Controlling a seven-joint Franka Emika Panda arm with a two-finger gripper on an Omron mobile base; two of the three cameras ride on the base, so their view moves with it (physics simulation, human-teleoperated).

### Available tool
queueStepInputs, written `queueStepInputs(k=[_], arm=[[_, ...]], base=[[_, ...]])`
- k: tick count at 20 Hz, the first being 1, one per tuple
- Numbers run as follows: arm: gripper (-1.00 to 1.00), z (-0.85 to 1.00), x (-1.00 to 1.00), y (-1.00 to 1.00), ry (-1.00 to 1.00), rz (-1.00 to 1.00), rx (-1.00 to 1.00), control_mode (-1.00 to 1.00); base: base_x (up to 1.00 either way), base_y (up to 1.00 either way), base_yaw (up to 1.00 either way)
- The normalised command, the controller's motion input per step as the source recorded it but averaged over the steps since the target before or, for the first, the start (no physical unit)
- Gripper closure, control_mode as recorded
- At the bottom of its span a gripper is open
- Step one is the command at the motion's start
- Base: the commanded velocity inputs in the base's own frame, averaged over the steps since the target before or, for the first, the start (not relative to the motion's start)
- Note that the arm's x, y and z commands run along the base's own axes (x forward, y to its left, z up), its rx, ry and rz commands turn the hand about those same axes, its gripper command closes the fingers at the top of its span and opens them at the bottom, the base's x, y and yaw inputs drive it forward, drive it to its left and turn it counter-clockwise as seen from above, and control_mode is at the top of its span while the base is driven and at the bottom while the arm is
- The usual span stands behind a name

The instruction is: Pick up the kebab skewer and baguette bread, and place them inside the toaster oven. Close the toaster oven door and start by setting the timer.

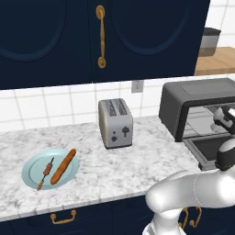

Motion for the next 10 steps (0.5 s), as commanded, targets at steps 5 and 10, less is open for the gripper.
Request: queueStepInputs(k=[5, 10], arm=[[-1.00, 0.23, -0.31, 0.00, 0.00, 0.00, 0.03, -1.00], [-1.00, 0.52, -0.74, 0.00, 0.01, 0.00, 0.03, -1.00]], base=[[0.00, 0.00, 0.00], [0.00, 0.00, 0.00]])
